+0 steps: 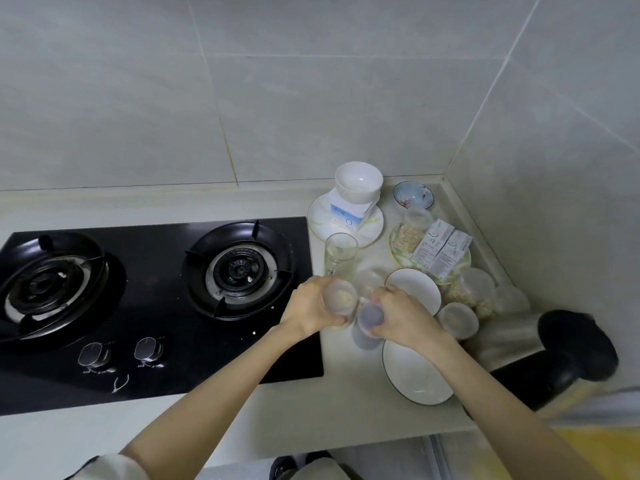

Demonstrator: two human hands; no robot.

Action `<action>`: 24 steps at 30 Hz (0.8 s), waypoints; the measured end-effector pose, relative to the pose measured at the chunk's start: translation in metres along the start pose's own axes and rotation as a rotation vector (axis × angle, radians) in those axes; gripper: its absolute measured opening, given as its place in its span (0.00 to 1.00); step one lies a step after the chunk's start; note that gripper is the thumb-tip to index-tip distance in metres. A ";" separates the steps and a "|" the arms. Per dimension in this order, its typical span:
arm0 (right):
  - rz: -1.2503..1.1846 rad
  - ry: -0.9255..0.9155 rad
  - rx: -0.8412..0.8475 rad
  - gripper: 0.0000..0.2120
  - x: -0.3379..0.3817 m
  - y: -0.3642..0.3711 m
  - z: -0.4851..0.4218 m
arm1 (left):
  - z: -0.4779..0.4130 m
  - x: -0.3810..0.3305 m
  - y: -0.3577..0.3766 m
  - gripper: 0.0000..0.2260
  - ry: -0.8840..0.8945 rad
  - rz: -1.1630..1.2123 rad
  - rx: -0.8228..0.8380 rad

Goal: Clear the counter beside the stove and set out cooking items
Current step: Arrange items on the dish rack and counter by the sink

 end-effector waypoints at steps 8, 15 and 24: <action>-0.014 -0.015 -0.013 0.27 0.005 0.012 0.010 | 0.023 -0.007 -0.048 0.34 0.019 0.174 -0.186; -0.100 -0.113 -0.038 0.32 0.024 0.006 0.021 | 0.067 0.002 -0.078 0.29 -0.022 0.326 -0.369; -0.538 -0.306 -0.164 0.29 0.066 -0.032 0.035 | 0.155 0.006 -0.115 0.27 -0.042 0.384 -0.615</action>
Point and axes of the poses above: each hand's wrist, its own z-axis away from the middle knuckle, its own y-axis out of the palm, x = y × z, the point moved 4 cm from there along -z, towards the middle knuckle, and after that the axes turned 4 degrees about x, right-handed, at the moved point
